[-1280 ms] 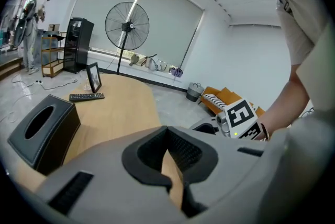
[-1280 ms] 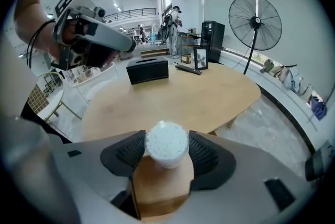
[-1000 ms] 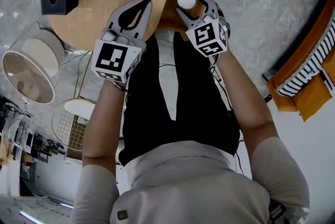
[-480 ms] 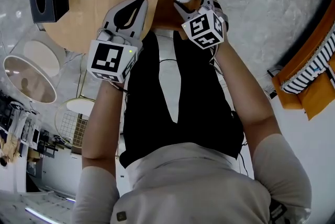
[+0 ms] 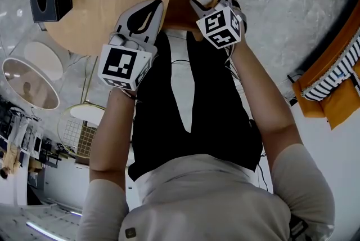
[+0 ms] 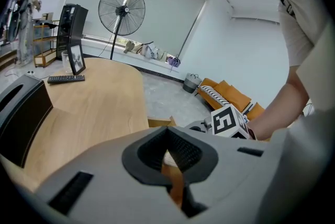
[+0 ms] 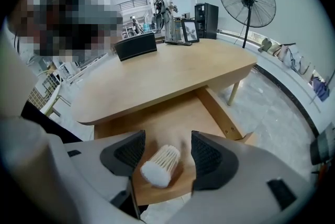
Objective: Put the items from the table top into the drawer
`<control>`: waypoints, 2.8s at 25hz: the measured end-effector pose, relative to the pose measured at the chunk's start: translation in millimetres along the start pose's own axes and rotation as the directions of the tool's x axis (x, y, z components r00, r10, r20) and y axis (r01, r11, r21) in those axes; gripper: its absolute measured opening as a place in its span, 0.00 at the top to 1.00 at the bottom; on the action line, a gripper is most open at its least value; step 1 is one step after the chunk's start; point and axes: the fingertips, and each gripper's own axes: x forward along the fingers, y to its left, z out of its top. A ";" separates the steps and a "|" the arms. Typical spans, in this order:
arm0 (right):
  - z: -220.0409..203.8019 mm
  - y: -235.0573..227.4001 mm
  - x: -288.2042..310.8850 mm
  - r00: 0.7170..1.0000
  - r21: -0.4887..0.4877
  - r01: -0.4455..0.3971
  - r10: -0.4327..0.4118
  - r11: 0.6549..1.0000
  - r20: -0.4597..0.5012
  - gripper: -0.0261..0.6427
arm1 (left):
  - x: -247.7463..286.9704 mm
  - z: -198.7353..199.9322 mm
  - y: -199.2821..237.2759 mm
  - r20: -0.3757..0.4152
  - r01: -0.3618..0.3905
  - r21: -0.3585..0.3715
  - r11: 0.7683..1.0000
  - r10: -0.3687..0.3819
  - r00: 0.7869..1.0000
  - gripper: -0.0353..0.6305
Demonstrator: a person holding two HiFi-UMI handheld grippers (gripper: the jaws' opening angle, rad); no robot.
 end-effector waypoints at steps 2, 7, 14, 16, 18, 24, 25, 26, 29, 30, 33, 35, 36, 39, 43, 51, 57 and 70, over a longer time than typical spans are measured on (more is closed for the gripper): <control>0.8 0.9 -4.0 1.000 0.004 0.005 -0.005 1.000 0.004 0.55 | -2.4 0.9 -2.0 0.002 0.001 0.004 1.000 -0.001 1.000 0.93; 10.4 1.6 -23.0 0.999 -0.003 0.030 -0.030 1.000 0.023 0.55 | -14.3 15.4 -3.7 0.025 -0.007 0.013 1.000 0.007 1.000 0.93; 61.7 0.5 -81.5 0.990 -0.006 0.093 -0.092 0.996 0.103 0.55 | -58.9 56.5 -11.6 0.072 -0.026 0.044 0.999 0.022 0.997 0.93; 81.4 0.9 -101.7 0.986 -0.017 0.111 -0.108 0.994 0.129 0.55 | -76.8 69.2 -15.2 0.088 -0.039 0.045 0.998 0.035 0.995 0.93; 103.4 2.7 -125.3 0.979 -0.028 0.131 -0.125 0.991 0.158 0.56 | -98.2 81.8 -19.8 0.106 -0.055 0.038 0.998 0.050 0.993 0.93; 179.7 14.6 -214.7 0.946 -0.057 0.192 -0.170 0.980 0.277 0.56 | -171.6 137.2 -46.9 0.182 -0.077 0.066 0.995 0.064 0.981 0.93; 191.2 19.6 -231.8 0.940 -0.061 0.198 -0.172 0.978 0.295 0.56 | -185.4 147.3 -53.2 0.196 -0.078 0.070 0.994 0.063 0.979 0.93; 201.9 25.6 -249.1 0.934 -0.064 0.202 -0.173 0.977 0.313 0.56 | -199.5 157.3 -59.7 0.210 -0.080 0.072 0.994 0.063 0.976 0.93; 234.0 46.3 -304.1 0.914 -0.076 0.206 -0.164 0.976 0.371 0.56 | -242.7 189.2 -80.8 0.259 -0.087 0.072 0.994 0.065 0.964 0.93; 245.7 53.0 -322.8 0.906 -0.082 0.208 -0.160 0.975 0.393 0.56 | -257.1 200.8 -87.9 0.278 -0.091 0.077 0.993 0.066 0.958 0.93; 284.9 67.1 -376.2 0.870 -0.104 0.221 -0.148 0.970 0.470 0.56 | -295.7 236.8 -106.2 0.341 -0.102 0.109 0.989 0.059 0.938 0.93; 311.4 75.0 -411.5 0.835 -0.126 0.240 -0.138 0.963 0.532 0.57 | -319.8 258.1 -117.9 0.383 -0.105 0.126 0.986 0.049 0.922 0.93; 323.1 80.1 -429.5 0.818 -0.137 0.247 -0.131 0.959 0.560 0.59 | -332.1 266.7 -124.1 0.402 -0.106 0.130 0.986 0.045 0.915 0.93; 346.8 97.0 -479.4 0.780 -0.154 0.263 -0.116 0.952 0.615 0.65 | -366.5 283.0 -141.1 0.432 -0.120 0.144 0.982 0.047 0.900 0.93; 368.2 113.3 -530.4 0.730 -0.177 0.291 -0.098 0.940 0.676 0.75 | -399.8 298.7 -155.7 0.467 -0.150 0.154 0.977 0.062 0.882 0.93; 390.7 110.5 -571.1 0.669 -0.231 0.256 0.000 0.939 0.743 0.89 | -420.1 326.4 -176.9 0.550 -0.239 0.121 0.964 0.135 0.824 0.93; 396.2 113.8 -574.4 0.670 -0.369 0.193 0.153 0.909 0.726 0.92 | -427.0 338.3 -188.6 0.615 -0.339 0.060 0.939 0.233 0.753 0.93; 398.5 116.6 -580.0 0.655 -0.461 0.089 0.297 0.883 0.695 0.92 | -431.6 345.1 -208.1 0.633 -0.440 -0.007 0.898 0.345 0.693 0.93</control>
